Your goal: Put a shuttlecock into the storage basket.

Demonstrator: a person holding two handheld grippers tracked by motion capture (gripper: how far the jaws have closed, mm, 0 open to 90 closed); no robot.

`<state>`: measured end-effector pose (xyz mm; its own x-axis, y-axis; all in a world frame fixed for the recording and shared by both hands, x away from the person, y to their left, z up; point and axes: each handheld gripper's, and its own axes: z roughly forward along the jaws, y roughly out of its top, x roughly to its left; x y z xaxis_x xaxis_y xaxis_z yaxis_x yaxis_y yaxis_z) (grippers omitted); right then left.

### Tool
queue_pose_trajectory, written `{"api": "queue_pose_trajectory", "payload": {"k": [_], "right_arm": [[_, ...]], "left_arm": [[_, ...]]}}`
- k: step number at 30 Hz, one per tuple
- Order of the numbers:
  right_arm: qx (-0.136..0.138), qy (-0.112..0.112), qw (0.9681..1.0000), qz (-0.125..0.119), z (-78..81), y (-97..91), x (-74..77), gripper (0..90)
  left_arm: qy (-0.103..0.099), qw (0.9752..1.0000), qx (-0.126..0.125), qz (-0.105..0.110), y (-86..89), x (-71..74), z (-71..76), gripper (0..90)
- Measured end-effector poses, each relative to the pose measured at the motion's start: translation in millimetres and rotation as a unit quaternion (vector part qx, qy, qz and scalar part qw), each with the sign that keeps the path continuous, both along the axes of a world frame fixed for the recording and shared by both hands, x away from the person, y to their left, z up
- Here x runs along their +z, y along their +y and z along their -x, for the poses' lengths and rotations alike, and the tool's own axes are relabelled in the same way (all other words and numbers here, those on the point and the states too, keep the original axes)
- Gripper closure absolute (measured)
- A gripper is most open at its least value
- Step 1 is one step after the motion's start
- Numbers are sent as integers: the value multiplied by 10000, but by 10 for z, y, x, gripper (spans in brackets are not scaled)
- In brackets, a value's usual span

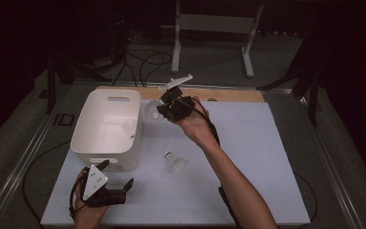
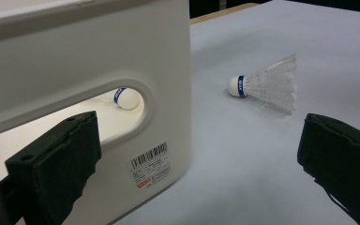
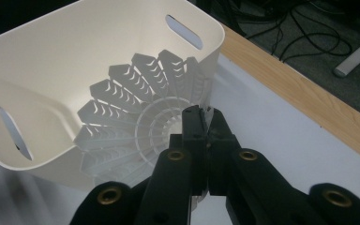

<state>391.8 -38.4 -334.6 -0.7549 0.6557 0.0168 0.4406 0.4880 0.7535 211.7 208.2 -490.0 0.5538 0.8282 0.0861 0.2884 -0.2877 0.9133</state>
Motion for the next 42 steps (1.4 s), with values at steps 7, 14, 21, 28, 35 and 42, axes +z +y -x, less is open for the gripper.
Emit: {"api": "queue_pose_trajectory", "payload": {"k": [7, 14, 21, 28, 35, 42], "right_arm": [[53, -15, 10000, -13, 1, 46, 17, 895], [158, -22, 9999, -26, 21, 108, 51, 895], [203, -46, 9998, -74, 36, 161, 59, 895], [237, -21, 9997, -113, 49, 189, 60, 895], [269, 2, 9995, -158, 62, 229, 60, 894], [308, -8, 9994, -177, 76, 280, 66, 894]], "left_arm": [[-3, 10000, 1, 0, 1, 1, -1, 5], [2, 10000, 8, 19, 0, 0, 1, 5], [0, 10000, 14, 23, 2, 1, 2, 5], [0, 10000, 15, 19, 2, 1, 2, 5], [-1, 10000, 16, 22, 2, 1, 2, 5], [-8, 10000, 15, 22, 3, 1, 3, 5]]}}
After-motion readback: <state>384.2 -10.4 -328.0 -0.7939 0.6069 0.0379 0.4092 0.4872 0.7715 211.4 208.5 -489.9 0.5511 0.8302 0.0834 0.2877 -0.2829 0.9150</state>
